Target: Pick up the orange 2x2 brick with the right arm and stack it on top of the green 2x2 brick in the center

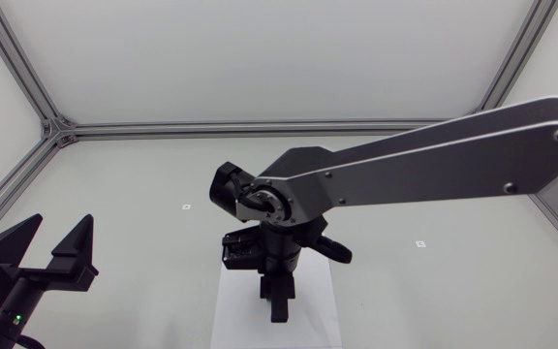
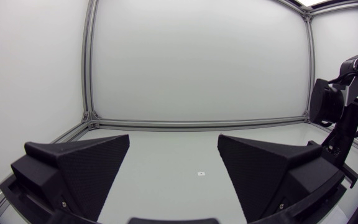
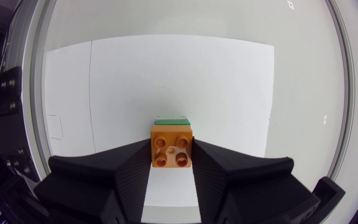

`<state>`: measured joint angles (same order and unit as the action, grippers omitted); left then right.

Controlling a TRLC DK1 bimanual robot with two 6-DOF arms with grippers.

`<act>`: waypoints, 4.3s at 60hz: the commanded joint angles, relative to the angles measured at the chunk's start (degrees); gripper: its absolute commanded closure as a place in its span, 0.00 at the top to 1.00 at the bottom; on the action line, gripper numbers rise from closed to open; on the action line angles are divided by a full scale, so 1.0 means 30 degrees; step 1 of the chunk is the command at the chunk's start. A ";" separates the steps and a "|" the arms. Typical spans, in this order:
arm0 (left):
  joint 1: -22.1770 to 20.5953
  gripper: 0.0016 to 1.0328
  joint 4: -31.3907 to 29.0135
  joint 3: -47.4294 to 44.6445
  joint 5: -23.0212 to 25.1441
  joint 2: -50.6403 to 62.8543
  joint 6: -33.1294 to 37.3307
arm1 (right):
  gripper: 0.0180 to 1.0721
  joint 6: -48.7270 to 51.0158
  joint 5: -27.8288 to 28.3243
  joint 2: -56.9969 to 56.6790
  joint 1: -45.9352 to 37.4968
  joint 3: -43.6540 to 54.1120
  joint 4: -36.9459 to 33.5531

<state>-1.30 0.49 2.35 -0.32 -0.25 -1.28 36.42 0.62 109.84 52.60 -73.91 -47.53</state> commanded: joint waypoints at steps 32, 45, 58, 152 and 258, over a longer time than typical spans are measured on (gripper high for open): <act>0.0053 0.96 -0.0281 -0.0783 0.0076 -0.0151 0.0250 | 0.05 -0.0921 -0.0413 0.2292 0.0016 -0.0266 -0.1501; 0.0053 0.96 -0.0281 -0.0783 0.0106 -0.0151 0.0250 | 0.05 -0.0628 0.0203 0.1648 -0.0306 0.0701 -0.0769; 0.0053 0.96 -0.0281 -0.0783 0.0076 -0.0151 0.0250 | 0.05 -0.0804 -0.0090 0.1355 -0.0013 0.1404 -0.0036; 0.0053 0.96 -0.0281 -0.0783 0.0076 -0.0151 0.0250 | 0.06 0.0368 0.0818 0.1238 -0.0277 0.0232 -0.0153; 0.0053 0.96 -0.0281 -0.0783 0.0076 -0.0151 0.0250 | 0.40 0.0427 0.0730 0.0388 -0.0482 -0.0002 0.0022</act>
<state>-1.30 0.49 2.35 -0.32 -0.25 -1.28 36.47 2.55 110.67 51.53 -74.56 -47.48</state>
